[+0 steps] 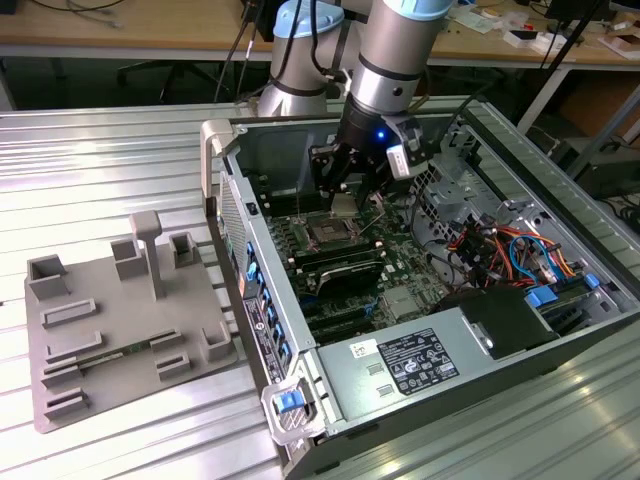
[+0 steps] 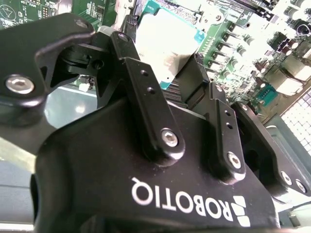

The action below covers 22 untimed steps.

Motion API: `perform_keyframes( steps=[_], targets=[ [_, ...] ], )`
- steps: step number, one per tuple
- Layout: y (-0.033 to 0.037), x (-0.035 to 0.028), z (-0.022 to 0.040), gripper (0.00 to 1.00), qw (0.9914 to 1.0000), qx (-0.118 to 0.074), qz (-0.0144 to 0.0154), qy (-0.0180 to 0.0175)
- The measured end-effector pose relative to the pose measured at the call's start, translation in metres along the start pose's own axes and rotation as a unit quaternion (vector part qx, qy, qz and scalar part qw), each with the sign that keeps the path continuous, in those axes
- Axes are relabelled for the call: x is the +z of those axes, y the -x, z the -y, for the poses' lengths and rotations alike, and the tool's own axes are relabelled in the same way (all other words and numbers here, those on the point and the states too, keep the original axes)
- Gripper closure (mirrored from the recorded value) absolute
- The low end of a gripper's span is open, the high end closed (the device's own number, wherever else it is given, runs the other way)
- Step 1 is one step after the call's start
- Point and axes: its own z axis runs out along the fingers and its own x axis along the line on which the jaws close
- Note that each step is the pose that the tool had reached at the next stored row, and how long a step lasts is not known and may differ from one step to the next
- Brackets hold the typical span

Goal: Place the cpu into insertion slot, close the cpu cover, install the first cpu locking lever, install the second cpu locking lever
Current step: 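Place the cpu into insertion slot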

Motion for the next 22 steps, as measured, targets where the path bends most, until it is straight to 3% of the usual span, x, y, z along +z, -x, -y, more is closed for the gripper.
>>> perform_keyframes(
  steps=[22],
  targets=[
    [0.0,0.0014,-0.0001,0.45,0.9993,0.037,-0.0015,-0.0014]
  ],
)
